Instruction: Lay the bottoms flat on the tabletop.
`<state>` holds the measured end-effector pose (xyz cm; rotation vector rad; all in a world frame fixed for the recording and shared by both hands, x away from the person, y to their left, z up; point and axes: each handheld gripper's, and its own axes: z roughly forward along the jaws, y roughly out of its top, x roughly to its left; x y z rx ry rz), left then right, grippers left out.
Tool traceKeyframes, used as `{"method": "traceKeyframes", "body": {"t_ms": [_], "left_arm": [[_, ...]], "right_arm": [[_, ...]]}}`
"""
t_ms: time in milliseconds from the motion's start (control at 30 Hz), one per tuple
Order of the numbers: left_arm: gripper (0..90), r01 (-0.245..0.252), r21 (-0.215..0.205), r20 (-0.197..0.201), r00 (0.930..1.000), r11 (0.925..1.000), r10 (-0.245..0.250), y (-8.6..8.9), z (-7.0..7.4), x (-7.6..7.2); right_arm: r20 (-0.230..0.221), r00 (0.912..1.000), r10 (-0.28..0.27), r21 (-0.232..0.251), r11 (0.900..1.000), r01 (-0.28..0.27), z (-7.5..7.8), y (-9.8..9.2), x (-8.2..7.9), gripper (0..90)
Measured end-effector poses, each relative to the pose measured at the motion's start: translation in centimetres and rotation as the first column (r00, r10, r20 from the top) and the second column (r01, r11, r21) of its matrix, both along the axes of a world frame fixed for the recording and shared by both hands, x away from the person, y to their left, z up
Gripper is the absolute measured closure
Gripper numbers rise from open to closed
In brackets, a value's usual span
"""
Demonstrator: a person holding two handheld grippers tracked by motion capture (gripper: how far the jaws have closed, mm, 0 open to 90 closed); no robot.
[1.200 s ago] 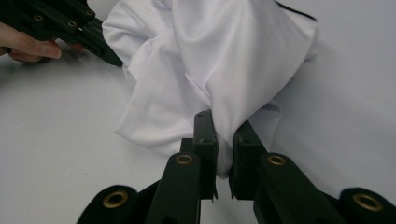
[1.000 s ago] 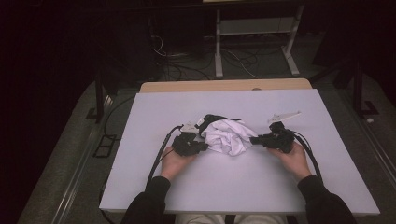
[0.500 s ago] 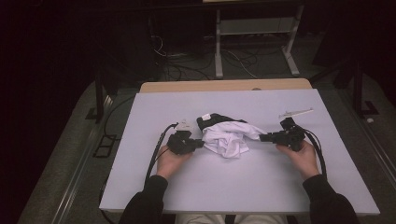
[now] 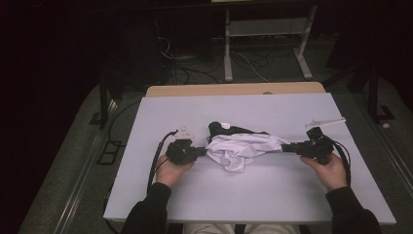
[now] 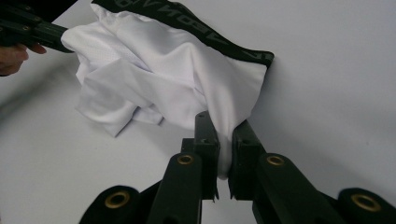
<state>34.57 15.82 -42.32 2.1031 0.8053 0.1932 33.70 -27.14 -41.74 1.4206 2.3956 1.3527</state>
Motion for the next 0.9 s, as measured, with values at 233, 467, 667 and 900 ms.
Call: {"method": "traceKeyframes", "body": {"t_ms": [233,467,667,900], "left_arm": [[88.1,-0.022,-0.013,-0.012,0.9997,0.9997,0.022,1.2,0.0,-0.8],[88.1,-0.025,-0.041,-0.017,0.9996,0.9988,0.025,2.0,0.4,-2.0],[88.1,-0.035,-0.043,-0.034,0.9989,0.9985,0.033,2.8,0.4,-2.9],[88.1,-0.054,-0.058,-0.052,0.9973,0.9969,0.051,4.1,0.5,-4.2]], "right_arm": [[-0.045,0.9989,-0.011,0.01,1.0,0.011,-0.6,-1.3,-1.7,82.9],[-0.076,0.9962,-0.043,0.024,0.999,0.045,-0.9,-2.9,-2.9,82.7],[-0.102,0.9933,-0.055,0.023,0.998,0.057,-1.3,-4.1,-3.9,82.7],[-0.131,0.9896,-0.06,0.026,0.998,0.064,-1.6,-4.7,-4.9,82.6]]}}
